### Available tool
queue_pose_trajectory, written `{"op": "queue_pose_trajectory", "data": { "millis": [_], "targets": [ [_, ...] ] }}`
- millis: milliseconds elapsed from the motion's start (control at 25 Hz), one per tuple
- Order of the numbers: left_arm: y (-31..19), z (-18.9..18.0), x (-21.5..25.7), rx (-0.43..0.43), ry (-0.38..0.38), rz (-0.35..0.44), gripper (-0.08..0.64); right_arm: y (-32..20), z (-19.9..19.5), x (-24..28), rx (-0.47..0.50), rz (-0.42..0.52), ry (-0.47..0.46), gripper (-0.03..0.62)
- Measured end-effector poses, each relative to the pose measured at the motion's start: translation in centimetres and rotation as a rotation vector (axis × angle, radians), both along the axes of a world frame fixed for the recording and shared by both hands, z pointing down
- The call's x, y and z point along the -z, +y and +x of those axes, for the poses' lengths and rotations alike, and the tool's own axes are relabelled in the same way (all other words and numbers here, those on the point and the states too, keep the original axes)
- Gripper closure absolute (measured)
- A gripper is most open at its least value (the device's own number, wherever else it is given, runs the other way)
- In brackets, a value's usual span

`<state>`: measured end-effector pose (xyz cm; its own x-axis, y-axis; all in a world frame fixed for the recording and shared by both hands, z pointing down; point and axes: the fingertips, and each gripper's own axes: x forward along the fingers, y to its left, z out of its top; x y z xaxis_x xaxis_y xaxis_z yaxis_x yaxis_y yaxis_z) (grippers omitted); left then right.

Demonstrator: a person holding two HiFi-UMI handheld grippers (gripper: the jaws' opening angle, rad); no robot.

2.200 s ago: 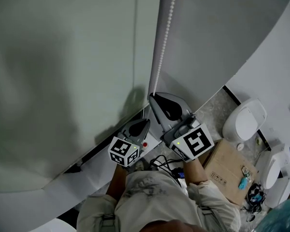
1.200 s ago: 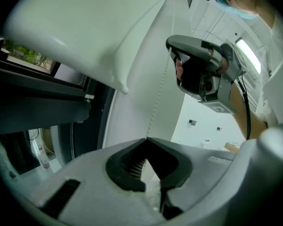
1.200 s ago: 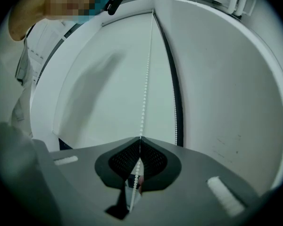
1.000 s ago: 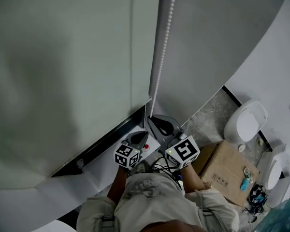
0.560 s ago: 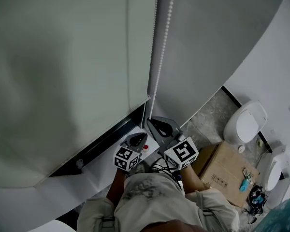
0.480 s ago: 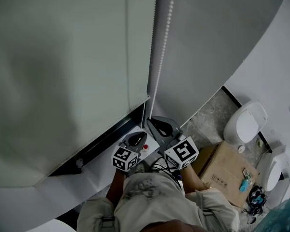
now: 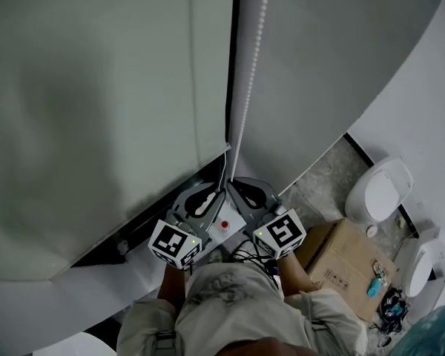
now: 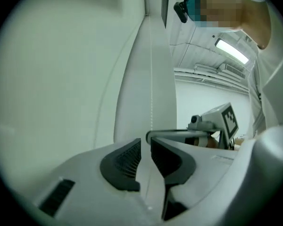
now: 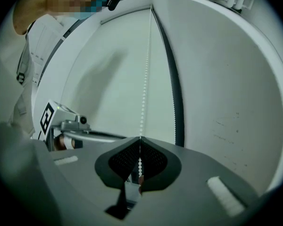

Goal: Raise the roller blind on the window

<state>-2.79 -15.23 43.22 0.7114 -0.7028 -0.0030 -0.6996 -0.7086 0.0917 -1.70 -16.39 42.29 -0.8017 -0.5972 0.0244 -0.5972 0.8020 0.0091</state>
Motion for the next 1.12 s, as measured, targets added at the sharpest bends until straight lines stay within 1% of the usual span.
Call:
{"op": "queue_pose_trajectory", "data": {
  "millis": [200,440,600,680,800,920,1120],
  "targets": [
    [-0.2,0.8,5.1,-0.005,-0.032,0.083,0.488,0.1,0.2,0.2,0.002,-0.003,-0.001,0.580],
    [-1.1,0.8,9.7,-0.032,0.006,0.162,0.474,-0.1,-0.9,0.5,-0.002,-0.005,0.000,0.580],
    [-1.7,1.6,12.1,-0.046,0.019,0.213,0.469,-0.3,-1.1,0.5,0.002,0.003,0.003,0.580],
    [-1.9,1.9,12.8,-0.053,0.026,0.234,0.469,-0.3,-1.2,0.5,0.006,0.015,0.002,0.580],
    [-2.1,2.3,13.4,-0.053,0.032,0.249,0.476,-0.2,-1.2,0.1,0.006,-0.001,0.010,0.580],
    [-2.2,2.4,13.6,-0.038,0.027,0.257,0.535,-0.2,-1.2,0.1,0.001,-0.006,0.016,0.580],
    [-2.0,2.2,13.5,-0.034,0.021,0.257,0.541,-0.1,-1.4,0.4,0.006,0.006,0.000,0.580]
  ]
}}
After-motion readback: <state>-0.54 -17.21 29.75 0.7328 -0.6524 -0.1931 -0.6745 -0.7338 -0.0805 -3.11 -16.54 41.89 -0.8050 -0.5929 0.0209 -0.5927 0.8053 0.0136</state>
